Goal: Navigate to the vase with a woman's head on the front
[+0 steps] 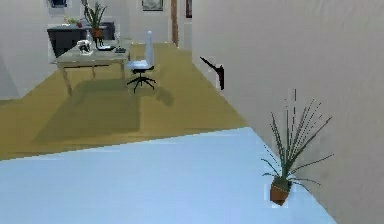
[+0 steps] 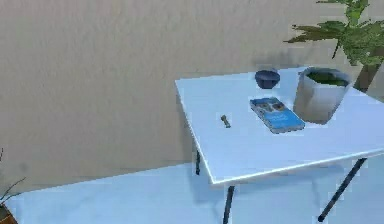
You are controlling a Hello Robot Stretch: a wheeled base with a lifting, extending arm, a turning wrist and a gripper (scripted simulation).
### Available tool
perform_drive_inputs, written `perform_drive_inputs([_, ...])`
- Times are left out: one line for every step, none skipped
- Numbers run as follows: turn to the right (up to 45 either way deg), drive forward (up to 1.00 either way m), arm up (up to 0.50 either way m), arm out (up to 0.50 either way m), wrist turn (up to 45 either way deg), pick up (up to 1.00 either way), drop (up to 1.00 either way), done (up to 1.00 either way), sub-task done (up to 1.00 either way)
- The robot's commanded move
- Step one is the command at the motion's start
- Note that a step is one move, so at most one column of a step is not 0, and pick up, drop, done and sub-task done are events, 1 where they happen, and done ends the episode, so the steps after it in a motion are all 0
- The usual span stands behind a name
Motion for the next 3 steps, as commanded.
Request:
perform_drive_inputs([0.0,1.00,0.00,0.00,0.0,0.00,0.00,0.00,0.00])
perform_drive_inputs([21.0,0.00,0.00,0.00,0.0,0.00,0.00,0.00,0.00])
perform_drive_inputs([0.0,0.10,0.00,0.00,0.0,0.00,0.00,0.00,0.00])
